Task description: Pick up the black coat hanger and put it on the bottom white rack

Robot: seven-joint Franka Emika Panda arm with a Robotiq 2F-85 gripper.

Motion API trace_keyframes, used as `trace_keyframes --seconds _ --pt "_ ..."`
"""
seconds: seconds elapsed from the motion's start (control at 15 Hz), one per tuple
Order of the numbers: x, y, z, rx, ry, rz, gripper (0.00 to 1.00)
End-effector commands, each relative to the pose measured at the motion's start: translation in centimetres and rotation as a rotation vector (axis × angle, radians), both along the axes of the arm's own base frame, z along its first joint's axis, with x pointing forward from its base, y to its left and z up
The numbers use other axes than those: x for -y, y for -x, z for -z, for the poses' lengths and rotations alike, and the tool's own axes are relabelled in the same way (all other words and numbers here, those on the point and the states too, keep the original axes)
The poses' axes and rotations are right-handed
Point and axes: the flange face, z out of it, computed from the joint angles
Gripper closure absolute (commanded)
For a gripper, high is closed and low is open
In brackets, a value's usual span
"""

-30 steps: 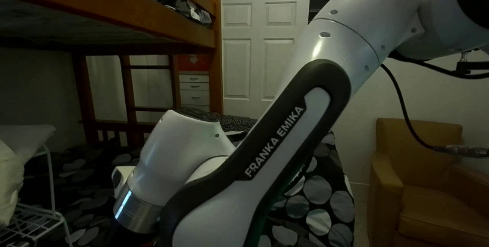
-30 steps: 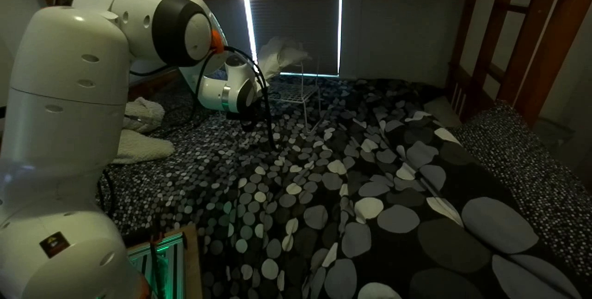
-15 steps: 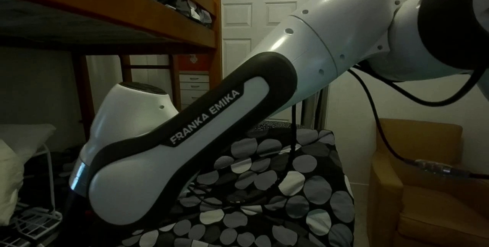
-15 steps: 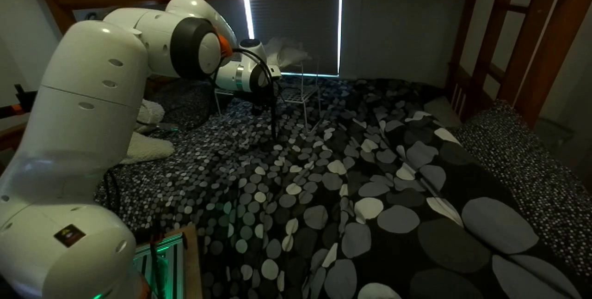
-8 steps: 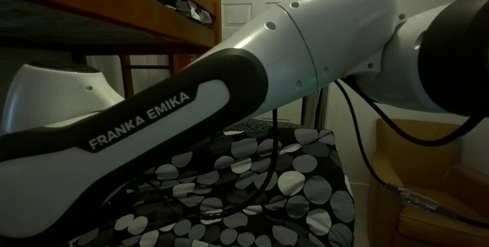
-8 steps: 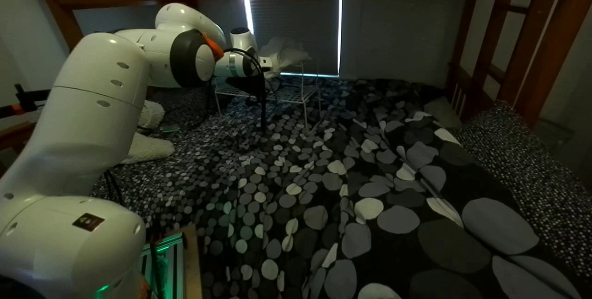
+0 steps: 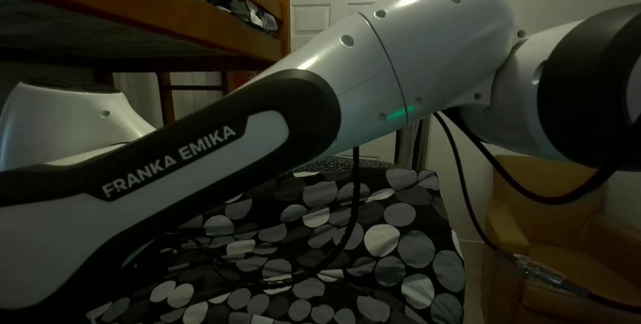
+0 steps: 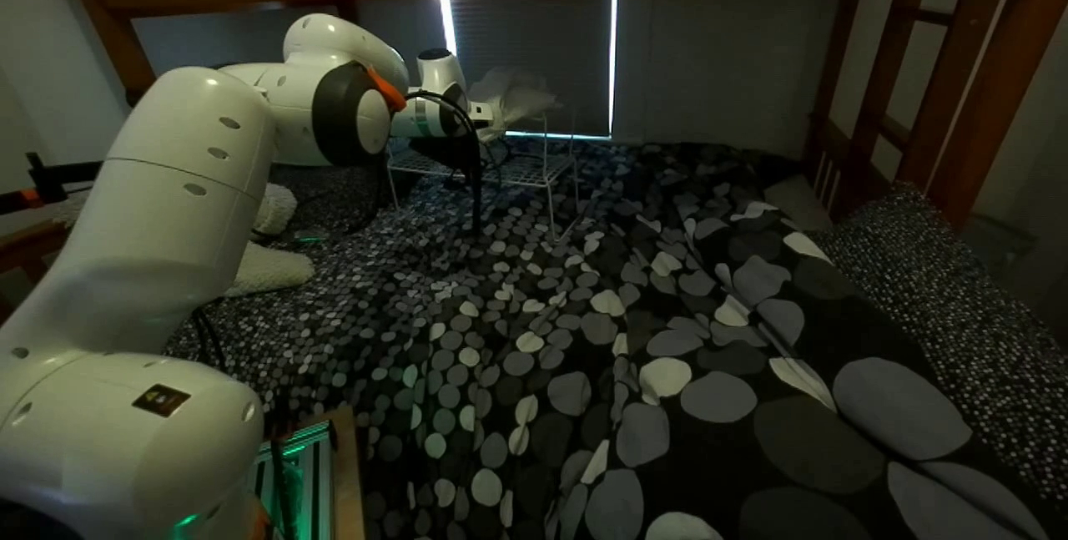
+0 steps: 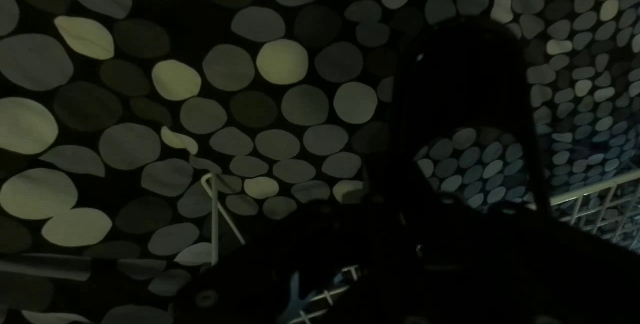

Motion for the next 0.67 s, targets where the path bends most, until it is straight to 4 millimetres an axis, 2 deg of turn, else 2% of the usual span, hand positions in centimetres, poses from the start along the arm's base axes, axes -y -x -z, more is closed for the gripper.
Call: trace_keyframes --seconds 0.0,0.27,0.6 --pt "-1.2 0.2 0.2 -0.001 0.030 0.061 0.97" --pt "-2.0 -0.5 0.2 0.068 0.102 0.134 0.97" --pt "-3.6 -1.4 0.9 0.182 0.145 0.119 0.97"
